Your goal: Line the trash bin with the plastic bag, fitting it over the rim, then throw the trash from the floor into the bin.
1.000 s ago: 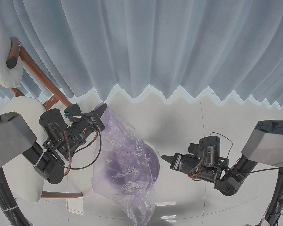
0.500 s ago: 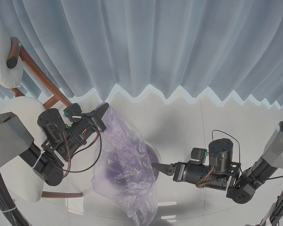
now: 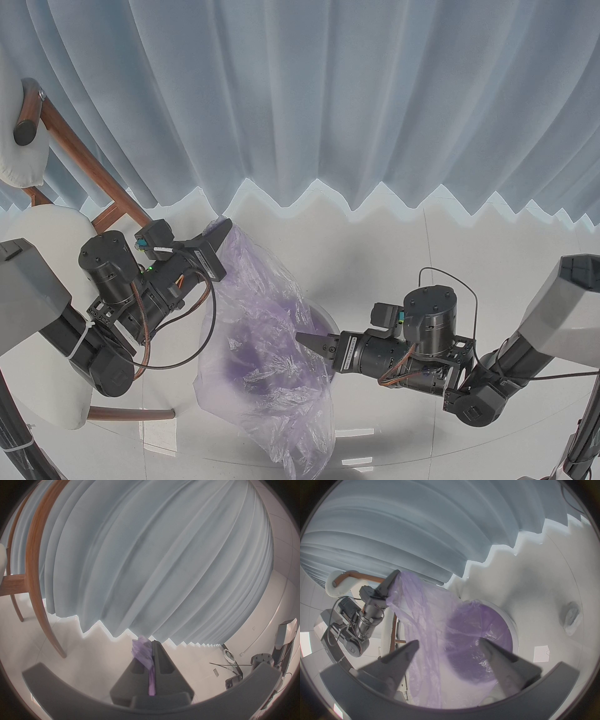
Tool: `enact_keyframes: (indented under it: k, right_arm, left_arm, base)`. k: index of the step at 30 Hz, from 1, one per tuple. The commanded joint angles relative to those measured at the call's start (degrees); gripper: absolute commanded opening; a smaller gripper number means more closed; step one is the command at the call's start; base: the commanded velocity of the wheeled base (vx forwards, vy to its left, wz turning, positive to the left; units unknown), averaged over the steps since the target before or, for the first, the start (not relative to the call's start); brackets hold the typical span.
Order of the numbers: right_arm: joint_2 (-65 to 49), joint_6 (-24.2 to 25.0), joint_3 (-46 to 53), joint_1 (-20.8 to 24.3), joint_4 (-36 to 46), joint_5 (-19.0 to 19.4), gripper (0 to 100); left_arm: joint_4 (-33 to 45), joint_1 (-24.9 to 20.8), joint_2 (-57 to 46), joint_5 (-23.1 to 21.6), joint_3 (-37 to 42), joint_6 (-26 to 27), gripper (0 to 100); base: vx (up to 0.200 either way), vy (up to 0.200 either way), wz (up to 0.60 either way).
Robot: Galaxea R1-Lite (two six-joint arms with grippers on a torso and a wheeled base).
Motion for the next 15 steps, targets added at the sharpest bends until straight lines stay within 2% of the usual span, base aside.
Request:
enact_keyframes:
  k: [1, 7, 15]
  right_arm:
    - [3.0, 0.0, -0.3, 0.3, -0.4, -0.1, 0]
    - [1.7, 0.0, -0.4, -0.7, -0.5, -0.6, 0]
    - [-8.2, -0.1, 3.4, -3.9, 0.2, -1.0, 0]
  left_arm:
    - [0.0, 0.0, -0.1, 0.0, -0.1, 0.0, 0]
    - [-0.1, -0.1, -0.3, -0.7, -0.1, 0.0, 0]
    - [0.3, -1.2, -2.1, -3.2, 0.1, 0.0, 0]
  base:
    - [0.000, 0.000, 0.00]
    - [0.000, 0.000, 0.00]
    - [0.000, 0.000, 0.00]
